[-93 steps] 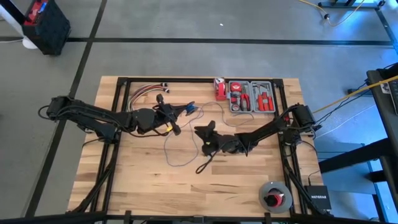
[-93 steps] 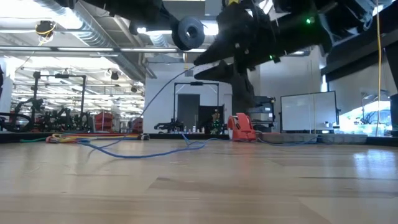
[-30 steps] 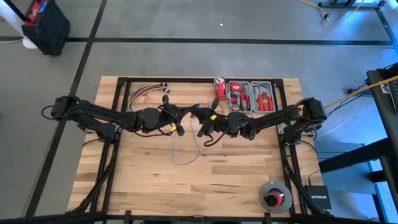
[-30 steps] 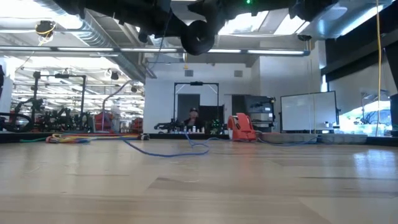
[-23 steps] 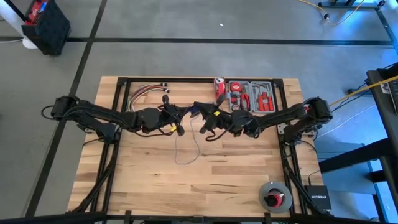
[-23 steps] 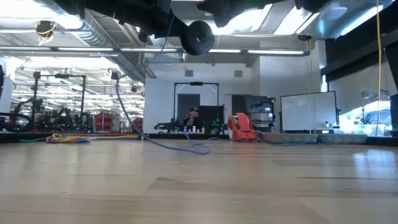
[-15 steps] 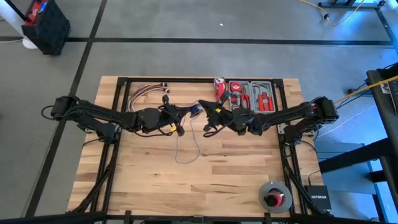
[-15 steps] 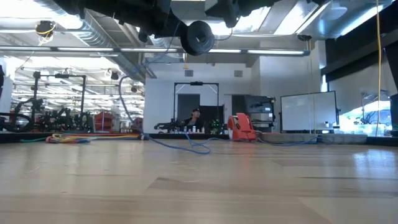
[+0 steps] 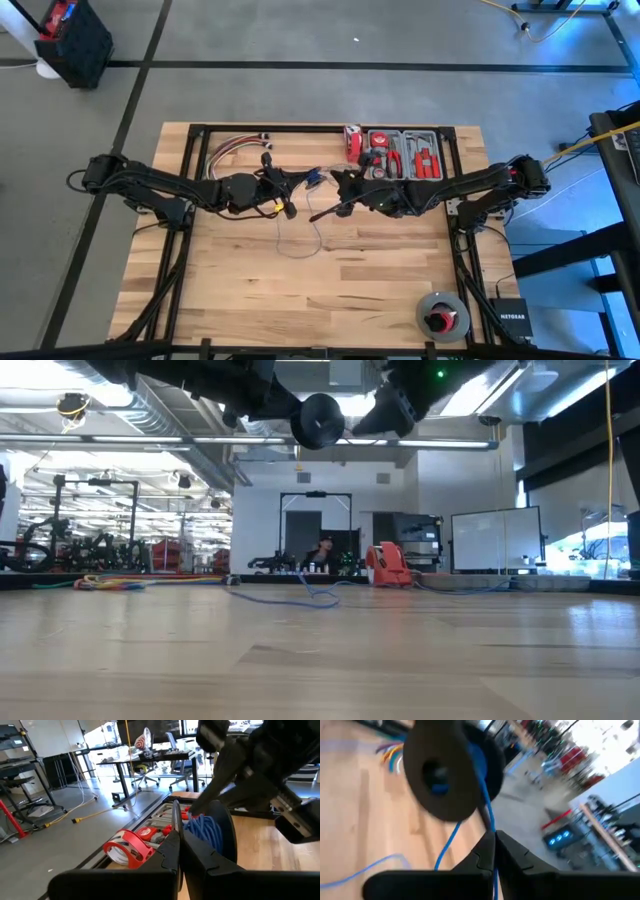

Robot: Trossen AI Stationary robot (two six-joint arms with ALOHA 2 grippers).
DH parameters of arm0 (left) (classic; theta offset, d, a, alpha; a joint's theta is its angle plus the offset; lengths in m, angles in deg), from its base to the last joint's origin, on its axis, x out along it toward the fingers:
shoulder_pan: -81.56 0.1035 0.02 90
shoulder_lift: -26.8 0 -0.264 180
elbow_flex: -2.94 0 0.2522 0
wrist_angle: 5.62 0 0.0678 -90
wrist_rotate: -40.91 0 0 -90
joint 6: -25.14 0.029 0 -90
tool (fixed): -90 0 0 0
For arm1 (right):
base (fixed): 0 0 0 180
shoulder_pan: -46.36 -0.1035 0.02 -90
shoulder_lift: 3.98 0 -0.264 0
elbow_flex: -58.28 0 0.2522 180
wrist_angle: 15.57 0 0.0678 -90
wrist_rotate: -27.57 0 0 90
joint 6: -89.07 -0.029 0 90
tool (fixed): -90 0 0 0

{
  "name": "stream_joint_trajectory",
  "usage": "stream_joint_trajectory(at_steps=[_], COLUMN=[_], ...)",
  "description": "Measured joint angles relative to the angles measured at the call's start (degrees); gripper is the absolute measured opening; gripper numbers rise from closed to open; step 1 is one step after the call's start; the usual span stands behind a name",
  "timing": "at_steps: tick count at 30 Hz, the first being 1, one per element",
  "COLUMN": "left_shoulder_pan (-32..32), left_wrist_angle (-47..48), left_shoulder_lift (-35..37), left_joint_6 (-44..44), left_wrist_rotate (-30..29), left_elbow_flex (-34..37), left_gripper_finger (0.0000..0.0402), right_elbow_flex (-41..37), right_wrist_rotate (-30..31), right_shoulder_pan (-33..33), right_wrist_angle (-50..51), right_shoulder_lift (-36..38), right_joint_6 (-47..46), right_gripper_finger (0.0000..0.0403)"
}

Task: Coil cords
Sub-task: Coil the blue wire on the black spool

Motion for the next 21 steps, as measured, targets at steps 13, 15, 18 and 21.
stream_joint_trajectory(at_steps=[13,15,18,21], left_shoulder_pan=[0.0,-0.2,-0.3,-0.3], left_wrist_angle=[-0.4,-0.4,-0.4,-0.4], left_shoulder_lift=[0.0,0.0,0.0,0.0], left_joint_6=[0.5,0.5,0.5,0.5], left_wrist_rotate=[0.0,0.0,0.0,0.0], left_elbow_flex=[0.0,0.0,0.0,0.0], left_gripper_finger=[0.0003,0.0003,0.0003,0.0003], right_elbow_flex=[0.3,1.3,3.1,4.1], right_wrist_rotate=[0.2,2.0,5.8,7.6], right_shoulder_pan=[-3.3,-4.2,-5.6,-6.4], right_wrist_angle=[-6.5,-5.6,-3.1,0.1], right_shoulder_lift=[0.2,0.5,0.6,0.6], right_joint_6=[0.0,1.5,4.1,5.8], right_gripper_finger=[0.0099,0.0123,0.015,0.0163])
